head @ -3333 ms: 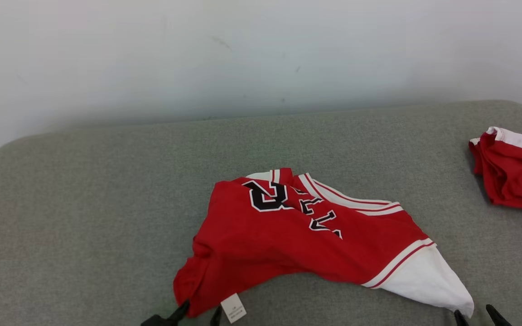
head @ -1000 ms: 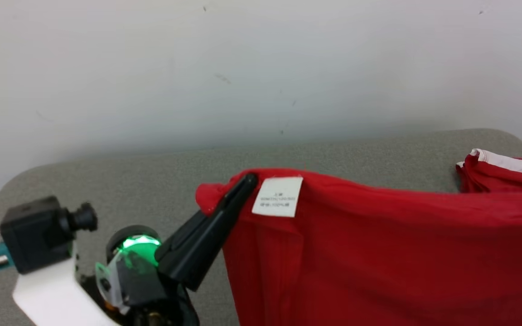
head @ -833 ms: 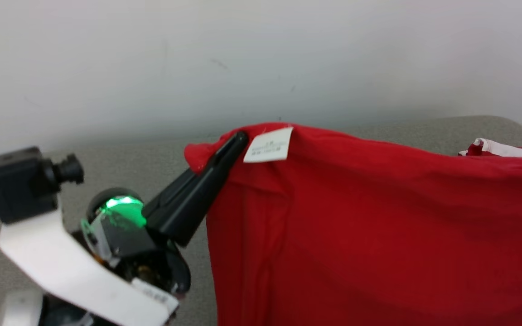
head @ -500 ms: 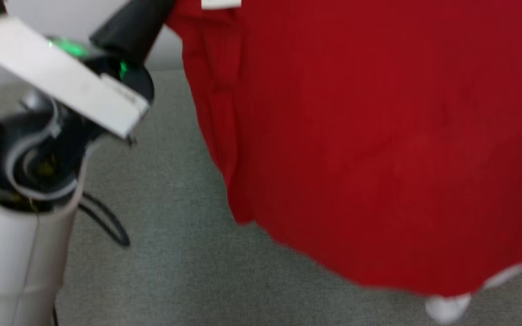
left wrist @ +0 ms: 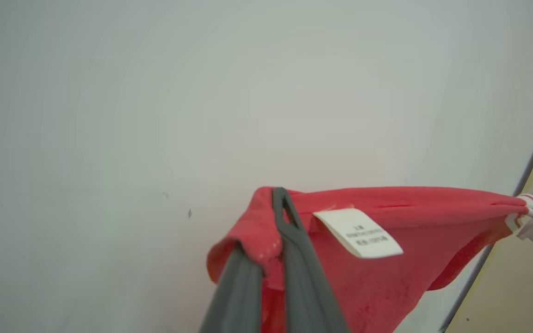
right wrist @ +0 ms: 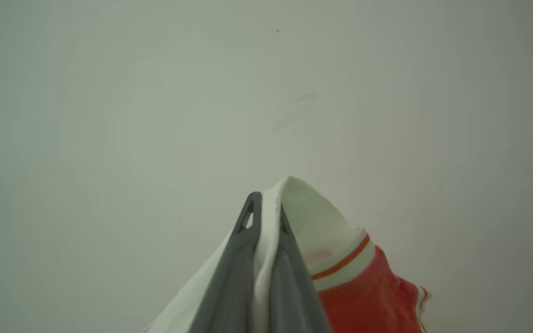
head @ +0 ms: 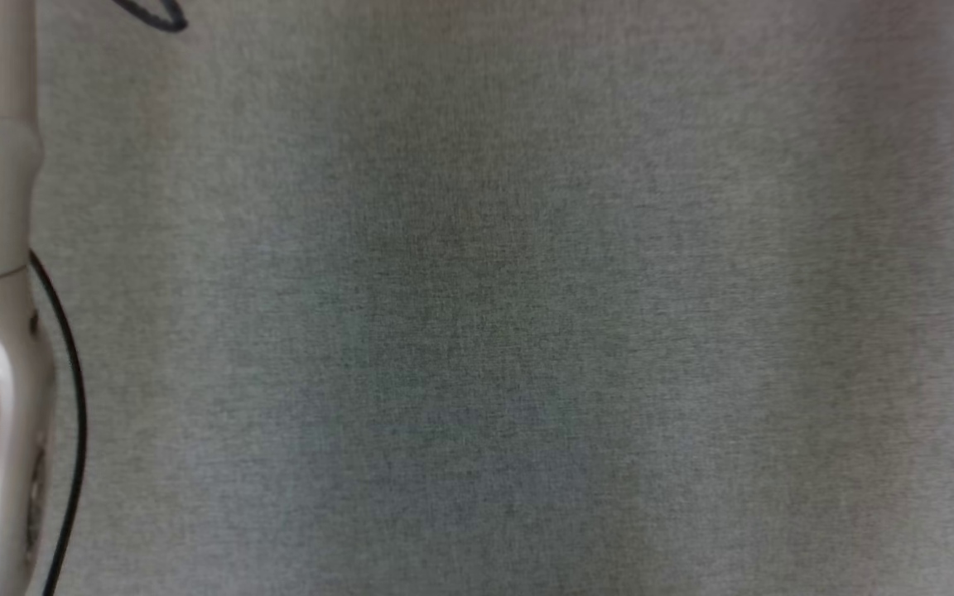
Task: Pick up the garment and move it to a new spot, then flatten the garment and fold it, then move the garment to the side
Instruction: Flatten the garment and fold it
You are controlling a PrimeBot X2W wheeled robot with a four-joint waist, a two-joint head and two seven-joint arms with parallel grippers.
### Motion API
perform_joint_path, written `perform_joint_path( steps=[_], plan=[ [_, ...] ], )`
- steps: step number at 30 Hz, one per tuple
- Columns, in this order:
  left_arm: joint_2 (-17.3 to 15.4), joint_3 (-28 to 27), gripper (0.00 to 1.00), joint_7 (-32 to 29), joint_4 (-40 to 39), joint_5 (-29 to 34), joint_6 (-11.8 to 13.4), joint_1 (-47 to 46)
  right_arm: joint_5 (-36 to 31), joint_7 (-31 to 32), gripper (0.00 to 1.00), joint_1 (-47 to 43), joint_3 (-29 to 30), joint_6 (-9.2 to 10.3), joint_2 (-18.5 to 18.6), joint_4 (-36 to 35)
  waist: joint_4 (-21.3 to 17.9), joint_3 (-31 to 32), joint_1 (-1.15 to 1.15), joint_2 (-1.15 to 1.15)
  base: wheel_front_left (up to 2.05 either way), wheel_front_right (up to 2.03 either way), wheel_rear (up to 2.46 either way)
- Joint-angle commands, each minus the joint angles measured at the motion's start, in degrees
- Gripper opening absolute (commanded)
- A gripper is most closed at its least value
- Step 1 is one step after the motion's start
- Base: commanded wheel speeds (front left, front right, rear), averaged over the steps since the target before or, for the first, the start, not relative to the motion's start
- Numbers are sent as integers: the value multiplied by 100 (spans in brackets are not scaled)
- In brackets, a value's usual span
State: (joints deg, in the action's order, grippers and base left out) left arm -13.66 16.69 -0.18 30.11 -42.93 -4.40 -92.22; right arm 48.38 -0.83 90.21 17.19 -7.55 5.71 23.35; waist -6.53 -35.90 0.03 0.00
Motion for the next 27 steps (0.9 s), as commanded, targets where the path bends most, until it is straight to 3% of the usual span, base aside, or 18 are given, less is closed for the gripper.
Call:
perform_joint_path(
  steps=[1, 6, 9, 15, 24, 27],
  plan=[
    [15, 53, 0, 257, 248, 118, -73, -68, -24, -17, 0, 5, 8, 13, 29, 63, 36, -339, -3, 0, 0, 0, 0],
    [148, 310, 0, 782, 957, -59, -282, 306, 151, 59, 0, -948, -244, 13, -65, -151, 82, -404, -3, 0, 0, 0, 0],
    [139, 694, 0, 890, 965, -237, -308, 791, 316, 121, 0, -1864, -462, 12, -14, -478, 95, -304, -3, 0, 0, 0, 0],
    [-314, 1576, 0, 1025, 316, -847, -303, 2383, 542, 358, 0, -4139, -1185, 12, 333, -1135, 142, 216, -3, 0, 0, 0, 0],
    [-1093, 2353, 0, 1158, -845, -1427, -298, 4794, 1050, 806, 0, -7120, -1236, 12, 865, -2127, 228, 1419, -3, 0, 0, 0, 0],
    [-1228, 2487, 0, 1253, -1231, -1417, -145, 5627, 939, 1026, 0, -8003, -1266, 12, 967, -2343, 212, 1837, -3, 0, 0, 0, 0]
  ],
)
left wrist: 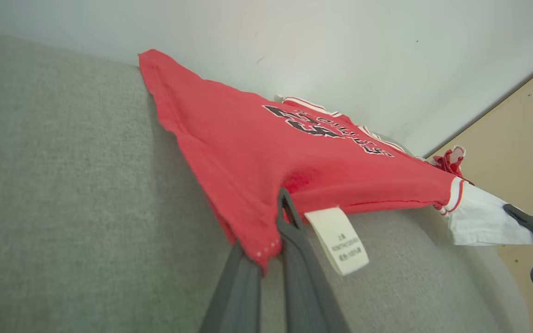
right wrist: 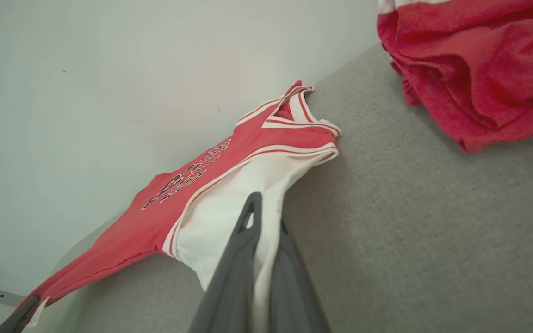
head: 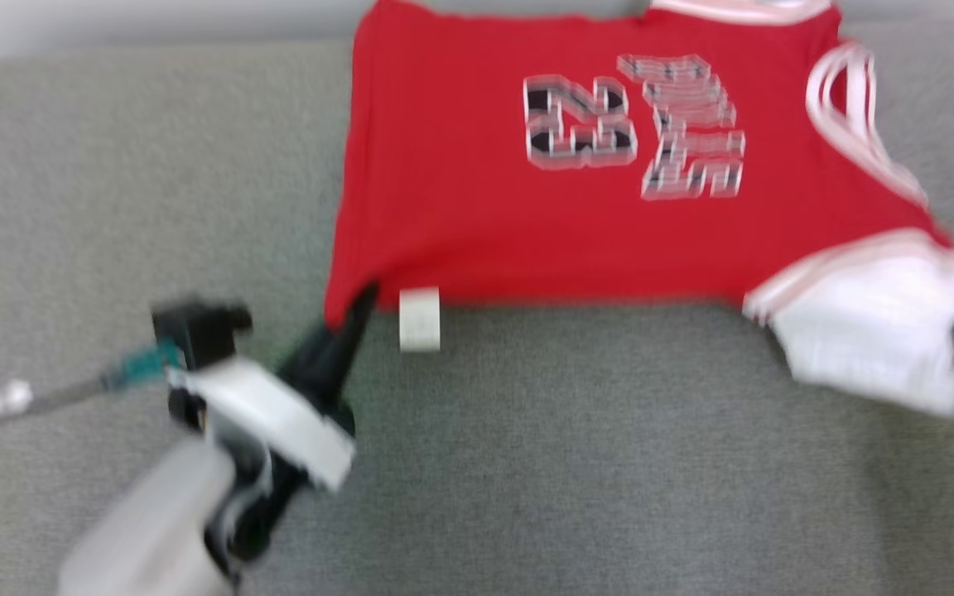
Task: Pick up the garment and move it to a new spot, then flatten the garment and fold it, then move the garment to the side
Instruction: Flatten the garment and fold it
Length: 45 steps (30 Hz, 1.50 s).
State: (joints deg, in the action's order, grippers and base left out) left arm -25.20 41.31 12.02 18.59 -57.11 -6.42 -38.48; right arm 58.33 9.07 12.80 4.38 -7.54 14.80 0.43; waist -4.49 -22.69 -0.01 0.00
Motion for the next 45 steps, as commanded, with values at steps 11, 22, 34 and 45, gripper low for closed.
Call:
perform_joint_path(
  steps=[11, 22, 34, 45],
  plan=[
    [-752, 463, 0, 134, -2248, -142, 1312, 3271, 97, 829, 0, -2799, 188, 11, 3, -819, -132, 1245, 1, 0, 0, 0, 0],
    [-1173, 333, 0, -1402, -3492, -954, 1897, 2933, -66, 2468, 0, -2410, 693, 11, 344, -1330, 46, 898, 1, 0, 0, 0, 0],
    [-914, -28, 0, -3335, -3218, -2007, 2458, 1097, -1080, 4459, 0, -153, 750, 11, 546, -844, 275, 386, 1, 0, 0, 0, 0],
    [-606, 136, 0, -3782, -2273, -1645, 2558, -28, -1622, 4200, 77, 980, 419, 11, 627, -395, 322, -77, 1, 0, 0, 0, 0]
  ],
)
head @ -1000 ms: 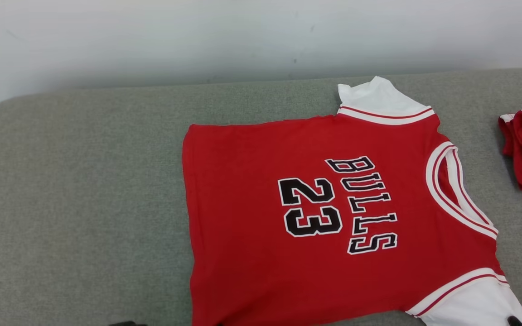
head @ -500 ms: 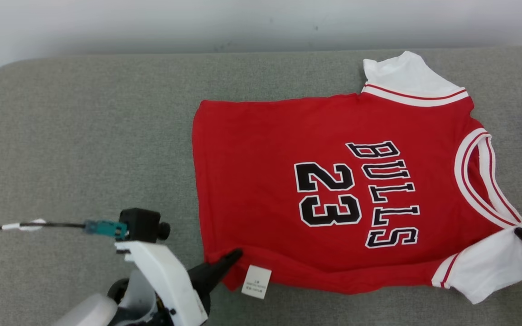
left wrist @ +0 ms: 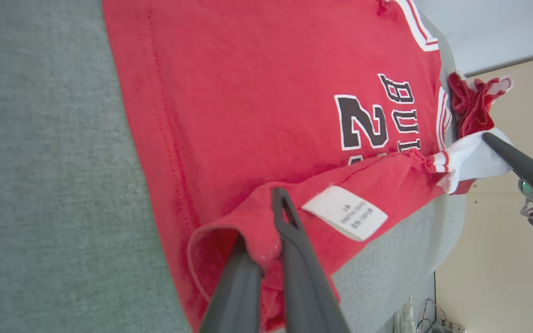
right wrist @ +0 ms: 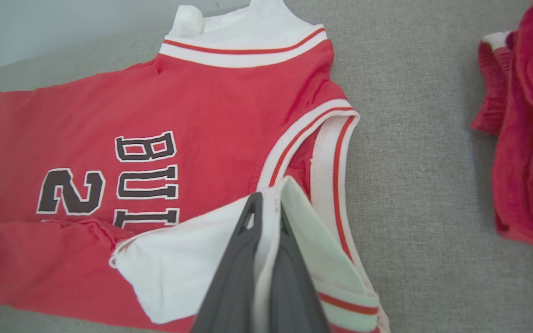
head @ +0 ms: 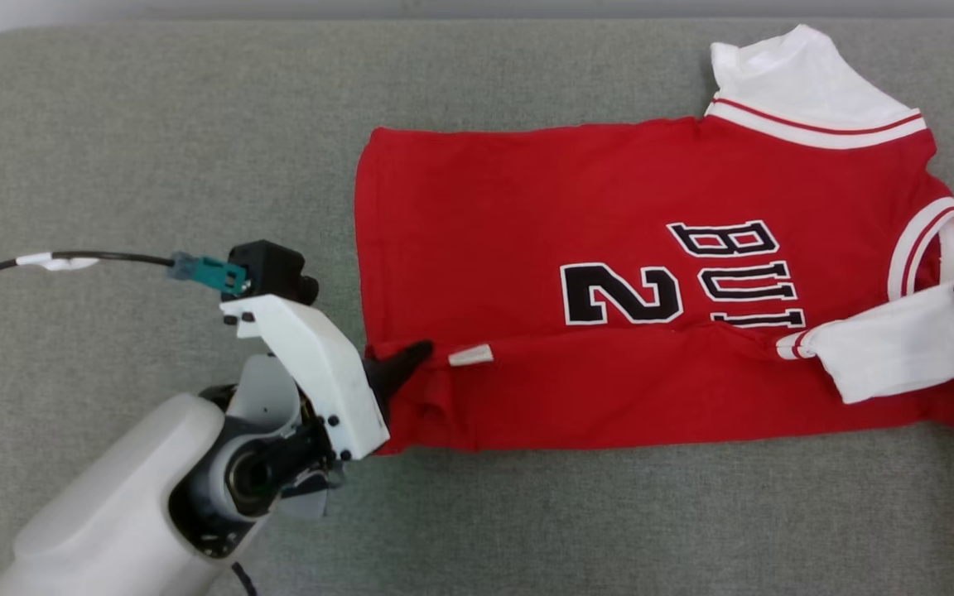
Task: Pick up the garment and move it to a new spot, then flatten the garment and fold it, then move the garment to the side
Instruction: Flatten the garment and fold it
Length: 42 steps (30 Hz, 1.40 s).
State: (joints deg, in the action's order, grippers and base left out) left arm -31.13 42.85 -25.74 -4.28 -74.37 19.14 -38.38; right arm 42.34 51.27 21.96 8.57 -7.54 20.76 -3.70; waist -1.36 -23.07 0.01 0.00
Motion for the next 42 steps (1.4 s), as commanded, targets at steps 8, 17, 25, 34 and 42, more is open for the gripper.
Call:
perform_joint_path(
  steps=[8, 17, 25, 34, 42],
  plan=[
    [25, 0, 100, 271, 368, 194, -7, 129, -25, -642, 100, 62, -367, 11, 134, 186, -33, 176, -1, 0, 0, 0, 0],
    [-608, 25, 100, 1032, -249, 891, 88, 775, -9, -1029, 100, -823, -417, 11, 623, -101, -177, 842, -1, 0, 0, 0, 0],
    [-488, 313, 100, 2086, -553, 1929, 577, 1205, -328, -1711, 100, -1475, -567, 11, 910, 14, -163, 634, -1, 0, 0, 0, 0],
    [-31, 831, 100, 2466, 13, 2471, 540, 1187, -579, -2425, 100, -1370, -803, 11, 926, 655, -55, 335, -1, 0, 0, 0, 0],
    [231, 1062, 100, 2392, 436, 2548, 417, 976, -704, -2765, 100, -1041, -871, 11, 945, 1221, -64, 167, -1, 0, 0, 0, 0]
  ],
)
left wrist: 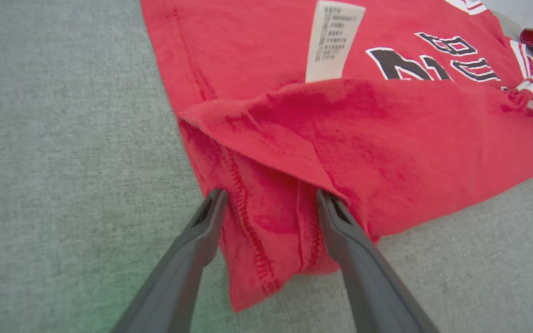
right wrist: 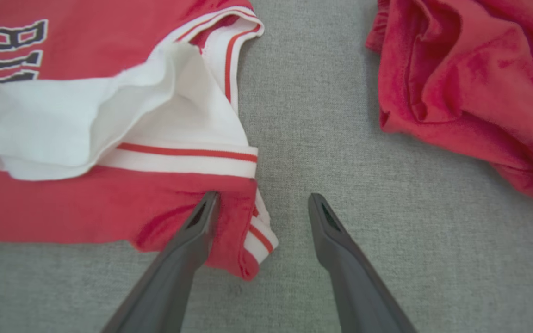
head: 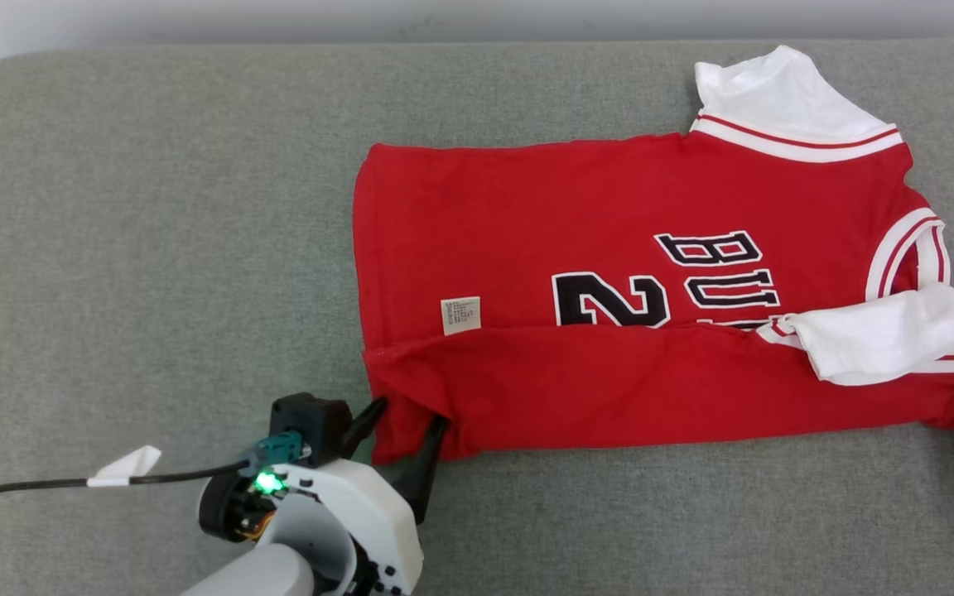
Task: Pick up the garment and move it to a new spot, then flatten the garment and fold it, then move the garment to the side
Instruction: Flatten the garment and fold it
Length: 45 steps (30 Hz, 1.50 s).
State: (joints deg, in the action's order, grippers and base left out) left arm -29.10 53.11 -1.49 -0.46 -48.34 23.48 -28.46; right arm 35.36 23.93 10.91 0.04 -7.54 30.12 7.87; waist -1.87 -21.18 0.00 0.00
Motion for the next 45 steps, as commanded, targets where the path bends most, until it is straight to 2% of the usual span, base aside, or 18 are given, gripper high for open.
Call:
perform_joint_path(
  steps=[1, 7, 8, 9, 10, 11, 12, 18, 23, 28, 34, 39, 40, 41, 42, 43, 45],
  plan=[
    [62, 48, 100, -53, 86, -75, -34, -32, -9, -30, 100, 85, -37, 11, -6, 133, -18, -41, 0, 0, 0, 0, 0],
    [239, 113, 98, -225, 258, -307, -211, 33, 201, 22, 100, 193, -317, 11, -96, 409, -28, -111, 0, 0, 0, 0, 0],
    [253, 118, 42, -260, 287, -359, -252, 56, 257, 50, 100, 209, -375, 11, -96, 423, -25, -109, 0, 0, 0, 0, 0],
    [263, 131, 0, -286, 305, -417, -311, 66, 328, 49, 94, 222, -445, 10, -79, 429, -21, -105, 0, 0, 0, 0, 0],
    [275, 136, 0, -318, 319, -490, -369, 82, 404, 42, 45, 234, -492, 5, -71, 440, -13, -91, 0, 0, 0, 0, 0],
    [295, 116, 0, -334, 328, -574, -419, 116, 475, 47, 20, 248, -521, 5, -67, 446, -3, -68, 0, 0, 0, 0, 0],
    [305, 79, 0, -343, 340, -649, -466, 155, 540, 53, 0, 257, -542, 5, -45, 460, 5, -45, 0, 0, 0, 0, 0],
    [263, -137, 0, -387, 386, -1134, -739, 301, 900, 84, 0, 217, -667, 6, 133, 424, 59, 174, 0, 0, 0, 0, 0],
    [79, -272, 0, -498, 202, -1406, -823, 457, 1313, 217, 0, 5, -790, 6, 353, 224, 92, 478, 0, 0, 0, 0, 0],
    [-206, -357, 0, -588, -176, -1587, -758, 696, 1663, 379, 0, -346, -779, 6, 651, -42, 110, 720, 0, 0, 0, 0, 0],
    [-592, -366, 0, -687, -899, -1740, -525, 1213, 2177, 757, 0, -1066, -606, 7, 1117, -493, 115, 894, 0, 0, 0, 0, 0],
    [-782, -233, 0, -681, -1105, -1726, -411, 1581, 2309, 940, 0, -1560, -521, 7, 1237, -660, 96, 868, 0, 0, 0, 0, 0],
    [-781, -226, 0, -629, -1060, -1679, -373, 1608, 2196, 888, 5, -1594, -498, 8, 1224, -620, 91, 860, 0, 0, 0, 0, 0],
    [-745, -229, 8, -587, -1014, -1663, -323, 1639, 2127, 854, 31, -1608, -488, 10, 1172, -578, 85, 851, 0, 0, 0, 0, 0],
    [-741, -201, 57, -576, -970, -1600, -287, 1647, 2073, 847, 48, -1616, -538, 11, 1110, -579, 76, 848, 0, 0, 0, 0, 0],
    [-755, -180, 100, -545, -928, -1523, -266, 1634, 2021, 839, 100, -1606, -571, 11, 1058, -587, 64, 854, 0, 0, 0, 0, 0],
    [-756, -136, 100, -514, -880, -1426, -236, 1614, 1917, 802, 100, -1559, -576, 11, 1002, -591, 39, 870, 0, 0, 0, 0, 0]
  ],
)
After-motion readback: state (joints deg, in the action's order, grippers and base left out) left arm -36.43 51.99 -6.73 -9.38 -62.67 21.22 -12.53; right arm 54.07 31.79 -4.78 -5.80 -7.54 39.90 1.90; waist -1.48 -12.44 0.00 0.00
